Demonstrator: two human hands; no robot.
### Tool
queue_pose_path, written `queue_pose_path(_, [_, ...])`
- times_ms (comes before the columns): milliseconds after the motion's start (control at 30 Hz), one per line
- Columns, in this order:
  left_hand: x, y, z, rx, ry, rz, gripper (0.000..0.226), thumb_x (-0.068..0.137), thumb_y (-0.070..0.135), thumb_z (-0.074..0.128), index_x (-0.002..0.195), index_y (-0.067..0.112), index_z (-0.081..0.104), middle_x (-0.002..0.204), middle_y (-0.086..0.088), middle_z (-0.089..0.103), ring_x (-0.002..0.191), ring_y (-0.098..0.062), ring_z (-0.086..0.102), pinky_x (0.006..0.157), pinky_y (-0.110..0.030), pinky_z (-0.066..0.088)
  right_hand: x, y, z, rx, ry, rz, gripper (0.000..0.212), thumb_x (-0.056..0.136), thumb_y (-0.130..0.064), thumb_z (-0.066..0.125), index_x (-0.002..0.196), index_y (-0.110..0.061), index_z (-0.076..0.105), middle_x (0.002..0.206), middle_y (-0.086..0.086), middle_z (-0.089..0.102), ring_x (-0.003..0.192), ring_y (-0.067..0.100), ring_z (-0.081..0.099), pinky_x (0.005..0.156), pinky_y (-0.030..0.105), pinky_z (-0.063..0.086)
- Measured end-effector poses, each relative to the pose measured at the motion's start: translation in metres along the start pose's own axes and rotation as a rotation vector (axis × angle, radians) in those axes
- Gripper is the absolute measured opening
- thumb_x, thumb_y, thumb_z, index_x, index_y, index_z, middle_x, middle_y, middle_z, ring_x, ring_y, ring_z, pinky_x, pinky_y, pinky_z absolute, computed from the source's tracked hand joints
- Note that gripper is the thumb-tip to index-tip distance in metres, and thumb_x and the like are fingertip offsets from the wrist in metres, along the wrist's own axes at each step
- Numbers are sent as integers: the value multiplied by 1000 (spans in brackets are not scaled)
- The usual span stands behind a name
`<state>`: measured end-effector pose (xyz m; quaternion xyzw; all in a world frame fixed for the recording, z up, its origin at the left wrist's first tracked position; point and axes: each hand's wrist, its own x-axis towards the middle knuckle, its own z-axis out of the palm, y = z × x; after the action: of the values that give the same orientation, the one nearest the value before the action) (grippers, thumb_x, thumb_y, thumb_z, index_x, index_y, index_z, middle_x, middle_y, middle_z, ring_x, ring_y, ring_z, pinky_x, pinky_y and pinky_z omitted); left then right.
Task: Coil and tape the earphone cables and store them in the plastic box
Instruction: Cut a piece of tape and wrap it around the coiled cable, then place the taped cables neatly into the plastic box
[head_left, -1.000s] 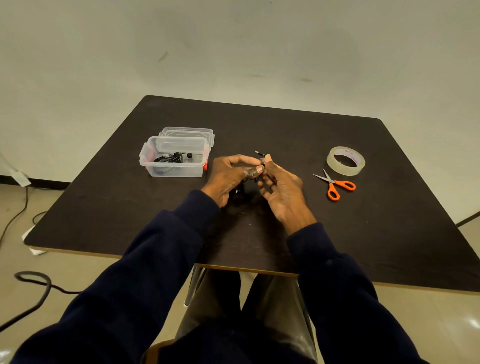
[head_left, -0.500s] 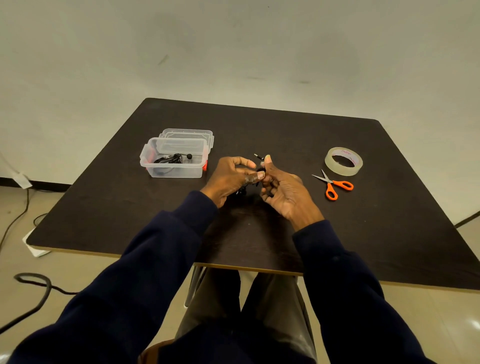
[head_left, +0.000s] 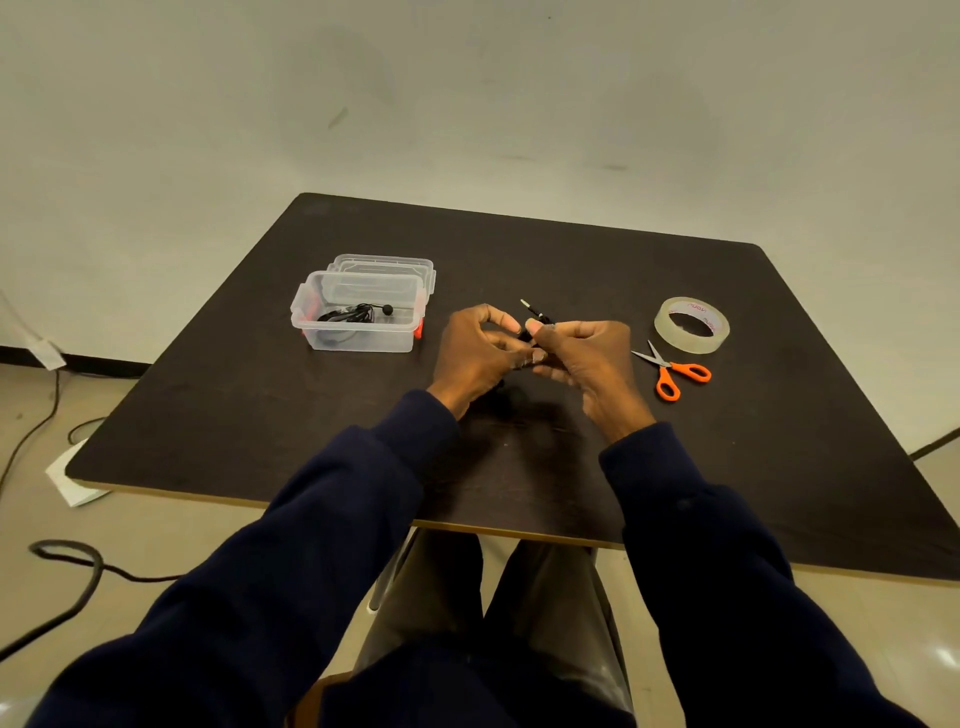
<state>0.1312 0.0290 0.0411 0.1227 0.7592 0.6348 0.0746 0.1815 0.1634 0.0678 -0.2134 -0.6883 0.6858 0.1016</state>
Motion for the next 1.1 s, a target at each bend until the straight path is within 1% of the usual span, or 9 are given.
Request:
queue_pose_path(167, [-3,-2,-5,-99,-49,61,36,76,4,89,104,4,67,92,-14,79,86,-20,79,77,-31,63,13,2,-2,-256,95,-157,12,89,-13,78,77,-13,77,78,11,78,72,25,78,68,49,65])
queue_pose_path(333, [-11,-7,-36,-230,22,72,19,90,9,78,105,1,70,99,-15,79,95,-30,77,89,-42,61,18,-5,-11,-517,138,-314,30,90,-22,78,66,-36,67,75,-6,76,69,14,74,68,40,64])
queue_pose_path(467, [-14,-12,-70,-288,77,6,14,95,7,71,106,-3,69,97,-20,78,89,-39,77,82,-51,63,23,-11,-7,-520,143,-330,9,85,-23,83,80,-27,76,70,-8,76,69,6,75,73,42,64])
queue_pose_path(567, [-16,-13,-88,-263,80,-12,17,96,9,70,106,-4,69,93,-22,77,81,-38,77,77,-50,65,21,-20,0,-488,90,-302,13,84,-21,85,90,-15,75,73,-3,77,70,9,77,64,33,64])
queue_pose_path(667, [-15,-13,-100,-218,71,1,15,96,16,71,101,2,72,87,-17,77,75,-32,76,73,-45,65,19,-27,12,-501,34,-323,15,82,-24,87,85,-13,77,73,1,78,67,18,77,62,34,65])
queue_pose_path(833, [-8,-16,-116,-115,48,58,15,98,20,69,97,7,74,84,-12,77,76,-29,76,72,-40,65,18,-34,33,-580,33,-417,15,79,-30,88,83,-17,81,70,-2,76,64,13,75,66,37,65])
queue_pose_path(933, [0,-23,-131,-33,181,102,6,94,14,73,98,9,75,95,-12,78,84,-26,77,77,-39,65,20,-38,44,-629,19,-465,13,79,-26,88,87,-19,82,73,-5,76,68,7,73,71,30,64])
queue_pose_path(1033, [8,-37,-155,165,477,145,12,89,13,77,102,13,78,104,-4,77,91,-16,74,79,-29,63,24,-41,58,-674,-3,-485,11,81,-23,85,91,-20,82,76,-8,74,70,0,70,68,18,59])
queue_pose_path(1100, [14,-48,-174,249,652,128,15,87,16,75,101,22,78,107,1,74,93,-15,70,82,-33,62,27,-42,66,-687,-5,-500,10,82,-23,84,91,-21,82,76,-10,74,69,-1,69,66,15,56])
